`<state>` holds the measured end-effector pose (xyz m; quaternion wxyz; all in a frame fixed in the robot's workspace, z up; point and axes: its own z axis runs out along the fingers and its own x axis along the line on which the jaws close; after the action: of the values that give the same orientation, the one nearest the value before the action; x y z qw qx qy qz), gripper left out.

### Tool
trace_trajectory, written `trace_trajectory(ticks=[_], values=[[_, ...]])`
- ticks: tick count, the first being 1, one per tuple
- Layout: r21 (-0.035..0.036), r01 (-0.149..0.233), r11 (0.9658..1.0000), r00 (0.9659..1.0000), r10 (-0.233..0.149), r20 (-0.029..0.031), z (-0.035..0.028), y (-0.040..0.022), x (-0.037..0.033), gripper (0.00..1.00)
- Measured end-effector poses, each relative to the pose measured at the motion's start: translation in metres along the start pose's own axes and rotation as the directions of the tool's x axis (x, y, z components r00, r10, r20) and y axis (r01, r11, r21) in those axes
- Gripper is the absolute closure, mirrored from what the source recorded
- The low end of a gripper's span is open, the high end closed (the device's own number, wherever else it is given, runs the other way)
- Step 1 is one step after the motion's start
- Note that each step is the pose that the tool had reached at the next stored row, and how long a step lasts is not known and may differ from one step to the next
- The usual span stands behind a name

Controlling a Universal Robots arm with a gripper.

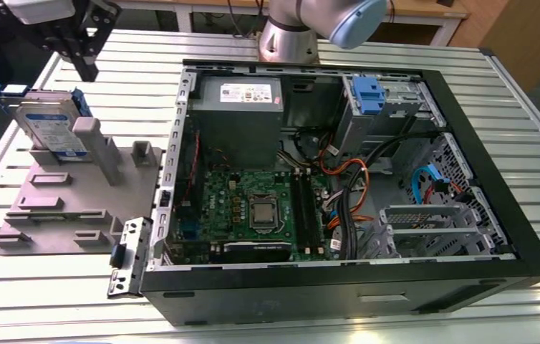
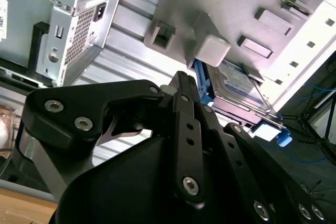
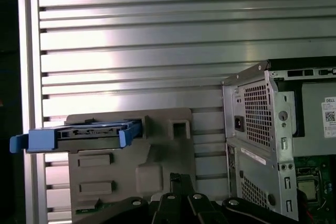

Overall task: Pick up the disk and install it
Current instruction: 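Reach for the disk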

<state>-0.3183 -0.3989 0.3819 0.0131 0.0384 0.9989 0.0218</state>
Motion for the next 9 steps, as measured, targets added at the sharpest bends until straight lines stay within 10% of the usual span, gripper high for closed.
trace_trajectory(ticks=[9], values=[[0.0000,-0.002,1.0000,1.0000,0.002,0.0001,0.0039,0.0019,0.0235,0.89]])
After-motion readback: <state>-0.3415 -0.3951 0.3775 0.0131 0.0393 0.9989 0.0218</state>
